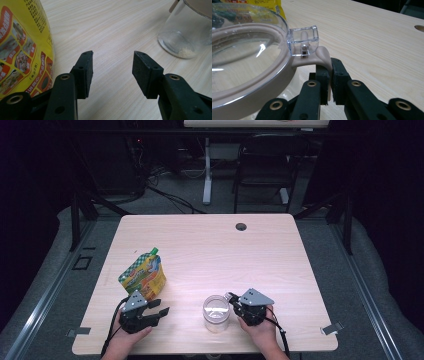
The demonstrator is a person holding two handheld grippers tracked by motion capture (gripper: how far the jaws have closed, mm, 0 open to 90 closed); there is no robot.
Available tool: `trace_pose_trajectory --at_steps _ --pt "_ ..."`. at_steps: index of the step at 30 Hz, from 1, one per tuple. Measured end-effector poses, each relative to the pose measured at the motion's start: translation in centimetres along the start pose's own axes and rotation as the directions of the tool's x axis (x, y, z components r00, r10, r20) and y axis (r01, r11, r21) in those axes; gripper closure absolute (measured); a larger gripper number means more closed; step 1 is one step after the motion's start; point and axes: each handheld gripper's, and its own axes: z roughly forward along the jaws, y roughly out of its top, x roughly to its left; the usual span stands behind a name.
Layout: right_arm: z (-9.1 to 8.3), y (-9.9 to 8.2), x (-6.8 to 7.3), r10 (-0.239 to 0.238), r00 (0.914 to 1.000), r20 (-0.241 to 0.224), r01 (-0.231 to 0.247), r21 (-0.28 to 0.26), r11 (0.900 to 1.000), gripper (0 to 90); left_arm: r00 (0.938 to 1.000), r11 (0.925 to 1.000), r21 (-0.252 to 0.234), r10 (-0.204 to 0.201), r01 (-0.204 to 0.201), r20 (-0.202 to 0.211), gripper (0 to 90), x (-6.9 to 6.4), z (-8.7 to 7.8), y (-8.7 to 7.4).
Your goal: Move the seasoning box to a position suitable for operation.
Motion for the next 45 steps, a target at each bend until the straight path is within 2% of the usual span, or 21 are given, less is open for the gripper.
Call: trace_pose_trajectory --at_steps 1,4,12,13,16,19,23,27,33,37,38,40,44,45 --pt "0.0 -0.1 -0.1 0.019 0.9998 0.003 -0.019 -0.006 0.9998 85.2 1.0000 1.0000 0.001 0.000 0.000 0.000 51.2 0.0 0.0 0.0" --pt "0.0 -0.1 -0.2 0.027 0.9996 0.010 -0.027 -0.013 0.9996 85.0 1.0000 1.0000 0.000 0.001 -0.001 0.001 51.1 0.0 0.0 0.0" --pt "-0.3 -0.4 -1.1 0.078 0.9942 0.074 -0.076 -0.031 0.9966 84.6 1.0000 0.9999 0.009 0.003 -0.003 0.004 51.2 0.0 0.1 0.0" --pt "-0.4 -0.5 -1.3 0.089 0.9912 0.098 -0.086 -0.040 0.9955 84.6 1.0000 0.9999 0.010 0.006 -0.006 0.004 51.2 0.0 0.1 0.0" --pt "-0.4 -0.6 -1.5 0.096 0.9886 0.116 -0.092 -0.040 0.9949 84.6 1.0000 0.9999 0.010 0.004 -0.004 0.004 51.2 0.0 0.2 0.0" --pt "-0.7 -0.8 -1.8 0.119 0.9806 0.155 -0.114 -0.043 0.9925 84.6 1.0000 1.0000 0.009 0.002 -0.002 0.004 51.2 -0.1 0.2 0.0" --pt "-0.8 -0.9 -1.7 0.138 0.9747 0.176 -0.132 -0.043 0.9903 84.5 1.0000 1.0000 0.008 0.003 -0.003 0.007 51.2 -0.1 0.1 0.0" --pt "-0.9 -0.9 -1.5 0.129 0.9725 0.194 -0.126 -0.028 0.9916 85.0 1.0000 1.0000 0.009 0.003 -0.003 0.007 51.2 -0.1 0.2 0.0" --pt "-1.1 -0.9 -1.3 0.127 0.9714 0.201 -0.126 -0.020 0.9918 85.0 0.9999 0.9999 0.010 0.010 -0.010 0.004 51.1 -0.2 0.3 0.1" --pt "-1.0 -1.0 -1.1 0.142 0.9730 0.182 -0.138 -0.031 0.9899 84.1 0.9998 0.9998 0.008 0.018 -0.018 0.011 51.1 -0.3 0.5 0.3" --pt "-1.0 -1.0 -1.0 0.135 0.9761 0.170 -0.133 -0.026 0.9908 78.7 0.9998 0.9998 0.010 0.018 -0.018 0.012 51.1 -0.3 0.5 0.3" --pt "-1.0 -1.0 -0.8 0.133 0.9784 0.159 -0.130 -0.029 0.9911 73.9 0.9997 0.9997 0.011 0.022 -0.022 0.012 51.1 -0.3 0.7 0.4" --pt "-1.2 -1.0 -0.8 0.100 0.9819 0.161 -0.099 -0.009 0.9950 72.3 0.9995 0.9997 0.009 0.025 -0.025 0.017 51.1 -0.5 0.8 0.5" --pt "-1.4 -1.0 -1.0 0.097 0.9848 0.144 -0.098 0.001 0.9952 70.8 0.9992 0.9994 0.012 0.032 -0.032 0.023 51.1 -0.5 0.9 0.6"
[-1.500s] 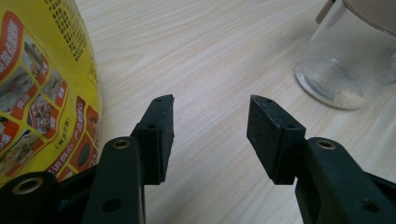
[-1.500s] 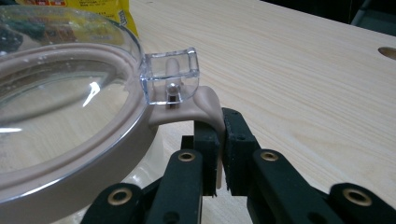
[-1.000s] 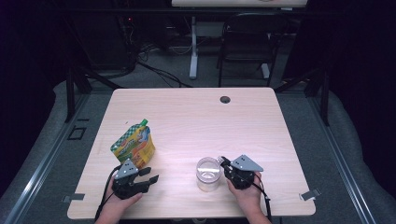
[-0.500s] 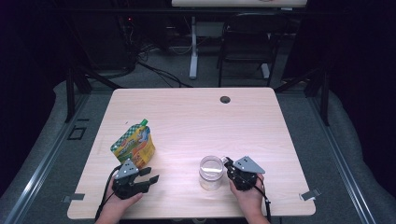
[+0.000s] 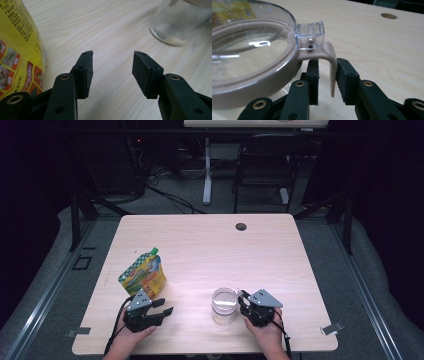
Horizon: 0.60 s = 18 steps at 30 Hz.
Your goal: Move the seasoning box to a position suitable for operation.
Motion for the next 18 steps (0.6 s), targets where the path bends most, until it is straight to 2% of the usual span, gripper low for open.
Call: trace_pose_trajectory --at_steps 3,10,11,14,18 --pt "-0.4 0.0 -0.3 0.002 0.9999 -0.013 -0.002 0.015 0.9999 67.3 1.0000 1.0000 -0.001 0.002 -0.002 0.005 51.1 -0.1 0.2 0.1" --pt "-1.6 0.3 0.0 -0.008 0.9997 -0.023 0.008 0.006 0.9999 68.1 0.9998 0.9999 -0.001 0.012 -0.012 0.013 51.1 -0.2 0.5 0.4" --pt "-1.7 0.3 0.0 -0.007 0.9997 -0.022 0.007 -0.001 1.0000 68.3 0.9999 1.0000 -0.004 0.004 -0.004 0.015 51.1 -0.2 0.6 0.4" --pt "-2.2 0.3 0.0 0.008 0.9994 -0.033 -0.009 -0.017 0.9998 70.0 0.9996 0.9998 -0.001 0.019 -0.019 0.022 51.1 -0.2 0.8 0.6" --pt "-2.8 0.3 -0.3 0.028 0.9991 -0.033 -0.029 -0.030 0.9991 71.9 0.9994 0.9999 -0.001 0.016 -0.016 0.032 51.1 -0.5 1.0 0.8"
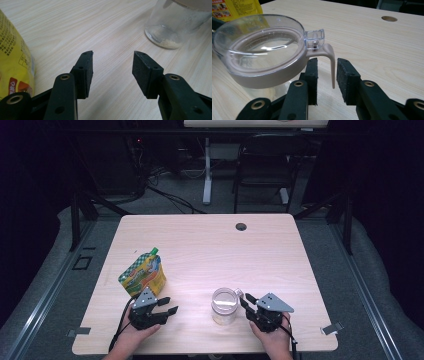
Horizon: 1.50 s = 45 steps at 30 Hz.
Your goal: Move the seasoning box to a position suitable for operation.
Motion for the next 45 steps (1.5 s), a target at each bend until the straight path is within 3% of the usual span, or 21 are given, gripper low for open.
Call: trace_pose_trajectory --at_steps 7,19,26,34,42,45 --pt "-1.0 0.7 -0.7 0.064 0.9979 0.002 -0.064 -0.038 0.9972 74.7 0.9998 1.0000 -0.001 0.004 -0.004 0.018 52.5 -0.2 0.3 0.2" --pt "-1.5 3.3 -0.3 0.056 0.9982 -0.022 -0.058 -0.079 0.9952 75.6 0.9993 1.0000 -0.006 0.000 0.000 0.038 54.3 -0.8 0.4 0.3" --pt "0.0 4.3 -0.5 0.059 0.9973 -0.043 -0.062 -0.086 0.9943 80.8 0.9994 1.0000 0.001 0.005 -0.005 0.035 57.3 -0.7 0.4 0.1" --pt "0.3 3.9 0.0 0.033 0.9979 -0.056 -0.038 -0.086 0.9956 85.6 0.9994 0.9999 0.013 0.009 -0.009 0.034 65.4 -0.9 0.4 0.0" --pt "0.8 3.4 -0.5 0.058 0.9959 -0.069 -0.063 -0.074 0.9953 83.0 0.9992 0.9996 -0.022 0.021 -0.020 0.035 72.1 -1.6 -0.3 0.3" --pt "0.9 3.5 -0.6 0.061 0.9951 -0.078 -0.067 -0.071 0.9953 83.4 0.9990 0.9996 -0.028 0.006 -0.004 0.044 73.4 -1.7 -0.4 0.4"
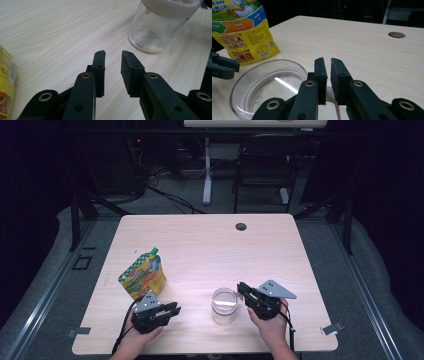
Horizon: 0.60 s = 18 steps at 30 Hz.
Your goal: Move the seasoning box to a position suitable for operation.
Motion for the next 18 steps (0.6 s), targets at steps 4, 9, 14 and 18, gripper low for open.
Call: trace_pose_trajectory --at_steps 4,9,14,18 --pt "0.0 0.0 -0.1 0.010 0.9999 -0.005 -0.010 0.001 0.9999 83.3 1.0000 0.9999 -0.014 0.004 -0.004 0.000 73.3 -0.3 -0.1 0.3" --pt "0.0 0.0 -0.2 0.013 0.9999 -0.008 -0.013 0.003 0.9999 83.5 0.9998 0.9997 -0.006 0.022 -0.022 0.003 73.8 -1.0 0.0 1.1" --pt "0.0 -0.1 -0.2 0.020 0.9997 -0.014 -0.020 0.001 0.9998 83.7 0.9990 0.9992 -0.007 0.039 -0.039 0.022 76.4 -1.7 0.3 1.7" --pt "0.0 -0.1 -0.2 0.024 0.9996 -0.014 -0.024 -0.001 0.9997 83.9 0.9980 0.9991 -0.019 0.039 -0.038 0.050 79.2 -2.2 0.9 2.5"
